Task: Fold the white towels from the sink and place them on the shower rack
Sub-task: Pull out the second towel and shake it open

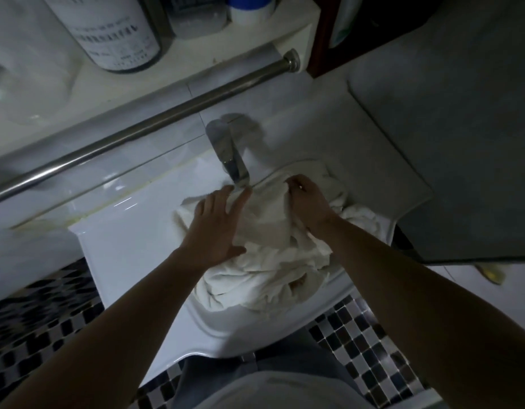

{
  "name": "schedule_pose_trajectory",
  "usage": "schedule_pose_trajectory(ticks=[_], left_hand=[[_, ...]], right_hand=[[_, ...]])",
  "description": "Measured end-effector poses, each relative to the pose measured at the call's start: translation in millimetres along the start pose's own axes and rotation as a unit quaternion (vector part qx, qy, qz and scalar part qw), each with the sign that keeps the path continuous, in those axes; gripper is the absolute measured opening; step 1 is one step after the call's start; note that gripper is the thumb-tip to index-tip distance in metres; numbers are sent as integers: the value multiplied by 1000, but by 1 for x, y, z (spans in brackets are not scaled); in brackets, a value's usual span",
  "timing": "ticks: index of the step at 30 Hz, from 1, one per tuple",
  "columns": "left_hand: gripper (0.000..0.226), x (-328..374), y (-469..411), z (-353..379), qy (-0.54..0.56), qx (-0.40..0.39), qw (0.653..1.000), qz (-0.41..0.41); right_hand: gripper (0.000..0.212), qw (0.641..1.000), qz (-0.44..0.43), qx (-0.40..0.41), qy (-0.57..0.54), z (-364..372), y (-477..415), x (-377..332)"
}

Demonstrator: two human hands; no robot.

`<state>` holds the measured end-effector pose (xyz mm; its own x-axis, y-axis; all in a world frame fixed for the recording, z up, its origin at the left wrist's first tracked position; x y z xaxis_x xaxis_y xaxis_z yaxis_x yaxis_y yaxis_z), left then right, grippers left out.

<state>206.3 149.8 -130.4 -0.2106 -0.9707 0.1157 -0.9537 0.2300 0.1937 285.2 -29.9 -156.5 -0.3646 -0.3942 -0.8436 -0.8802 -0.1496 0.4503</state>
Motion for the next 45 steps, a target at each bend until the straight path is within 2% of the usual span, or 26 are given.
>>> schedule_pose_trajectory(ticks=[3, 5, 7, 8, 9, 11, 13, 16, 19, 21, 23, 25, 27, 29, 31, 33, 34, 38, 41, 45], left_hand=[[123, 23, -1, -13, 81, 29, 996, -5], [104, 26, 0, -22, 147, 57, 987, -36], [80, 19, 3, -32, 228, 99, 967, -59], [70, 14, 7, -38, 263, 127, 955, -62], [65, 10, 11, -45, 290, 149, 943, -62], [61, 9, 15, -58, 321, 161, 932, -47], [56, 16, 12, -67, 326, 131, 936, -9], [53, 13, 9, -69, 316, 83, 945, -19], [47, -13, 14, -64, 327, 83, 932, -133], [31, -28, 18, -67, 318, 108, 923, -187], [13, -36, 19, -69, 309, 116, 922, -202], [6, -49, 25, -69, 307, 121, 919, -216], [11, -73, 35, -68, 323, 135, 902, -254], [18, -98, 43, -66, 319, 143, 893, -283], [25, -120, 49, -60, 304, 136, 893, -301], [28, -138, 57, -50, 313, 127, 880, -334], [31, -141, 60, -48, 315, 131, 876, -339], [44, -103, 50, -67, 320, 159, 906, -228], [43, -61, 35, -60, 382, 84, 906, -163], [56, -12, 16, -47, 377, 15, 922, -87]], right_hand=[[28, 990, 23, -103, -98, 10, 15, -21], [23, 981, 31, -144, -127, 14, 24, -31], [14, 985, 15, -144, -93, 12, 27, -39], [16, 989, -2, -136, -64, 10, 29, -42], [27, 991, -18, -126, -34, 9, 30, -44], [64, 990, -62, -112, 54, 10, 36, -45], [91, 963, -153, -102, 196, 20, 47, -50], [96, 914, -277, -83, 283, 39, 67, -61], [111, 906, -290, -100, 292, 54, 70, -64], [115, 898, -314, -111, 286, 66, 75, -68], [94, 883, -347, -58, 310, 70, 79, -73], [54, 856, -347, 37, 380, 60, 76, -75], [28, 858, -241, 64, 449, 38, 53, -58], [26, 879, -82, 31, 469, 11, 33, -23], [31, 871, 35, 9, 491, -17, 25, 12], [29, 866, 86, 7, 493, -36, 25, 33], [28, 876, 95, 8, 472, -42, 25, 39], [33, 936, 29, -4, 350, -29, 26, 18], [26, 947, -52, 1, 317, -2, 30, -21], [26, 956, -116, -17, 269, 29, 40, -62]])
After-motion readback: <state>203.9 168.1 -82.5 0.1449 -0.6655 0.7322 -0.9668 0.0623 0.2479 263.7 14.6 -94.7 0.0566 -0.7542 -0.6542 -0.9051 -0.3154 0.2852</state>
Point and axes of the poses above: each hand's wrist, its own y-axis away from the middle knuckle, its own z-axis out of the palm, x = y × z, the point moved 10 cm from there along -y, towards the middle knuckle, and after that the axes turned 3 degrees about -x, right-handed, at the moved point
